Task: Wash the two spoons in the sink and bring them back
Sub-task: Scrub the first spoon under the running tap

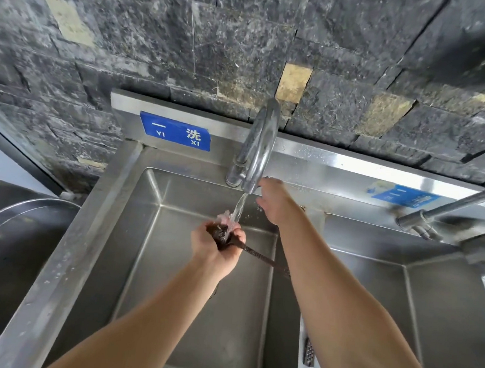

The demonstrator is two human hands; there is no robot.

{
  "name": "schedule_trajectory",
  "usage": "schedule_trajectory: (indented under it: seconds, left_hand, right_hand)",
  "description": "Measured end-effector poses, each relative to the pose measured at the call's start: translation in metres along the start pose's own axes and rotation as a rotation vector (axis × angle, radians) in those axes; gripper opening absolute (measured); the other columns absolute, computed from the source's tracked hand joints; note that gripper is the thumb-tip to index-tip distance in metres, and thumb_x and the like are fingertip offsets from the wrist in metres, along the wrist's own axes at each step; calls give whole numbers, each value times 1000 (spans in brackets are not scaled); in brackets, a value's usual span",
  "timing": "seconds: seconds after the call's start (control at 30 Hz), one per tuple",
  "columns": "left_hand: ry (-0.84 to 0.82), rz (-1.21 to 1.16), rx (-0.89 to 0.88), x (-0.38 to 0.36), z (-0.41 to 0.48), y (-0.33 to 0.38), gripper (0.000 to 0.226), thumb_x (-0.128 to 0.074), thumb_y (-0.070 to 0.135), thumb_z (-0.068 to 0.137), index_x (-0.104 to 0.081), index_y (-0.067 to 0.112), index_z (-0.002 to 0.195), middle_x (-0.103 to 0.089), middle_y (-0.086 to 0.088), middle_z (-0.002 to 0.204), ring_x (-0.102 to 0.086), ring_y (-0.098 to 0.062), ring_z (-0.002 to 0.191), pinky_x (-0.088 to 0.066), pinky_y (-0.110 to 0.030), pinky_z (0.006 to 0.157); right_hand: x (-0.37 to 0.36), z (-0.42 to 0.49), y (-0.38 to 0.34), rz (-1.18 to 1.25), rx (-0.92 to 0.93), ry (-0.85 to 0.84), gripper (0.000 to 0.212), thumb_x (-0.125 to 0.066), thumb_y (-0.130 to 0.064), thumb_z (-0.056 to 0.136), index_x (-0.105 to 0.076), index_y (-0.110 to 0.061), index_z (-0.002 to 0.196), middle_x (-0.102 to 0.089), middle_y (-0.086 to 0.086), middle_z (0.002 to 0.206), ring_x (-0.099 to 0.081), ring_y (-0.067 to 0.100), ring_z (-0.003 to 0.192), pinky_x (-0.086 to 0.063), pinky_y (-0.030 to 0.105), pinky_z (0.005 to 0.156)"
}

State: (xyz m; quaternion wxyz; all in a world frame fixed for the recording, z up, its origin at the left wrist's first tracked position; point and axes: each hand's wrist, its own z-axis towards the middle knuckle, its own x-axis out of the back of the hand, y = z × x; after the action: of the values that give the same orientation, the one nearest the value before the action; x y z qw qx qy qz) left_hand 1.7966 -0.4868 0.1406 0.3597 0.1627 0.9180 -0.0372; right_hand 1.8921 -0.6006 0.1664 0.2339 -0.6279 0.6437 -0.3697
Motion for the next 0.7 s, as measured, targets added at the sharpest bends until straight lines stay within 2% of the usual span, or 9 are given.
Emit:
schedule_trajectory:
  seconds: [0.07,0.13,0.23,0.33,0.43,0.47,0.53,0.63,0.7]
  left_hand:
    - [12,5,18,-1,-2,-2,20,-36,8,71,-55,6,77,-48,-7,66,-44,-18,54,-35,-24,57]
    - [2,3,22,0,-4,-3,21,-36,9,72,-57,4,72,-50,-9,62,-48,-19,52,-36,-24,56]
    - [-19,4,10,2,-10,-4,14,-38,8,70,-51,5,66,-51,-11,61,-49,-20,48,-37,-24,52]
    - [-36,11,9,5,-15,1,10,-40,8,71,-50,6,72,-51,-11,62,-49,-20,48,-37,-24,50]
    - [-96,52,31,7,-18,8,14,-41,12,81,-52,9,72,-54,-8,63,-49,-17,47,-38,-25,51]
    - [-117,77,48,6,-19,11,17,-41,14,84,-52,10,72,-54,-6,66,-47,-17,49,-38,-25,51]
    - [-164,138,92,4,-22,15,22,-43,19,90,-52,11,71,-52,-5,71,-45,-16,53,-39,-25,51]
    - [-208,220,144,0,-30,16,29,-52,29,92,-56,8,71,-54,-6,68,-46,-16,56,-39,-25,56]
    - [-249,279,113,0,-35,14,23,-55,20,92,-56,6,74,-53,-9,68,-44,-16,58,-37,-25,59]
  right_hand:
    - [-7,3,-1,-113,4,38,30,-45,-15,97,-61,-3,120,-60,18,131,-57,30,120,-51,35,93]
    - [-16,1,-2,-211,44,53,35,-35,-16,97,-61,-8,119,-66,8,94,-63,18,90,-52,33,74]
    - [-25,-2,-1,-279,94,37,42,-33,-20,96,-52,-5,130,-58,5,108,-54,21,103,-46,39,86]
    - [-23,-12,0,-270,105,-17,33,-42,-32,93,-51,-19,122,-47,-8,84,-47,12,79,-42,26,64]
    - [-15,-28,17,-202,34,-84,32,-48,-31,95,-61,-11,116,-66,13,113,-65,25,99,-57,41,86]
    - [-12,-39,28,-129,3,-155,27,-52,-31,95,-66,-11,108,-69,16,116,-70,23,95,-59,38,81]
    - [-7,-70,48,5,-75,-291,31,-57,-40,94,-72,-13,92,-75,8,92,-71,14,68,-57,29,62]
    - [5,-105,74,21,-106,-418,54,-43,-54,98,-68,-7,105,-73,17,76,-71,29,65,-59,35,59]
    - [12,-122,84,-47,-30,-445,65,-35,-58,99,-66,0,100,-69,19,73,-64,29,56,-55,33,54]
